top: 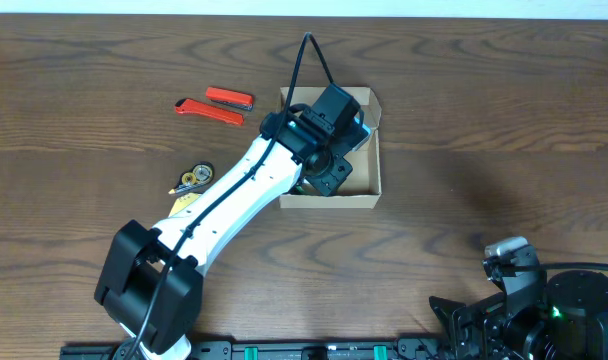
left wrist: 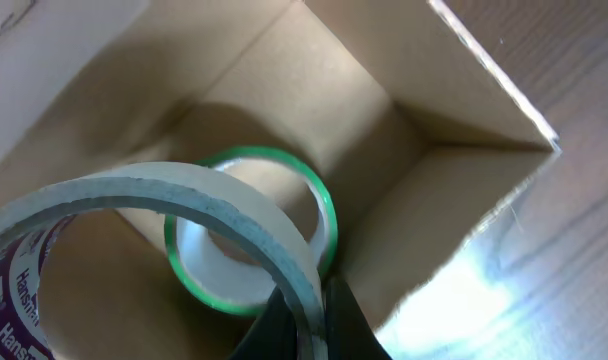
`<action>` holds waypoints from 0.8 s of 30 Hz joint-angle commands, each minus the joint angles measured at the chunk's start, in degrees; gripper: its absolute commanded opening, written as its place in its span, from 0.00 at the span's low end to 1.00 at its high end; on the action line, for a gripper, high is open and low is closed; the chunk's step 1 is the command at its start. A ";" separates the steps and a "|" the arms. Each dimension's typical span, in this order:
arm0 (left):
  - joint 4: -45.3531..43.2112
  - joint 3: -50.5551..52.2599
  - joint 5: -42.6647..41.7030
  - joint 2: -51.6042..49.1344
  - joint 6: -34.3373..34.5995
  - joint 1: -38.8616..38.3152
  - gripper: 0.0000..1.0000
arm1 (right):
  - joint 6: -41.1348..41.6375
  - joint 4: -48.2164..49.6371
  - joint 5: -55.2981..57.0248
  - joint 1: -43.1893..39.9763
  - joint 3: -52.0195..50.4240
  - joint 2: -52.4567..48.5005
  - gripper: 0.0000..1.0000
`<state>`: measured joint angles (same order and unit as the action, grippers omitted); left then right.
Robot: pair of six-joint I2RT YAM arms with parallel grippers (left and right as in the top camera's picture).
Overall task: Pack container
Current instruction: 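Place the white tape roll inside the green tape in the box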
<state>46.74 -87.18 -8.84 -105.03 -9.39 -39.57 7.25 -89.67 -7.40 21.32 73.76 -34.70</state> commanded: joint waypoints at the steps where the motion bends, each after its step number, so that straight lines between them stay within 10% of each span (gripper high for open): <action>1: -2.38 1.27 -0.24 0.09 1.16 0.13 0.06 | 0.63 0.04 0.55 0.63 0.04 0.20 0.99; 24: -5.95 3.13 -3.28 -3.43 6.86 0.04 0.06 | 0.63 0.04 0.55 0.63 0.04 0.20 0.99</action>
<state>40.66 -84.75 -11.66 -108.29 -3.57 -39.59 7.25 -89.65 -7.42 21.32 73.76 -34.70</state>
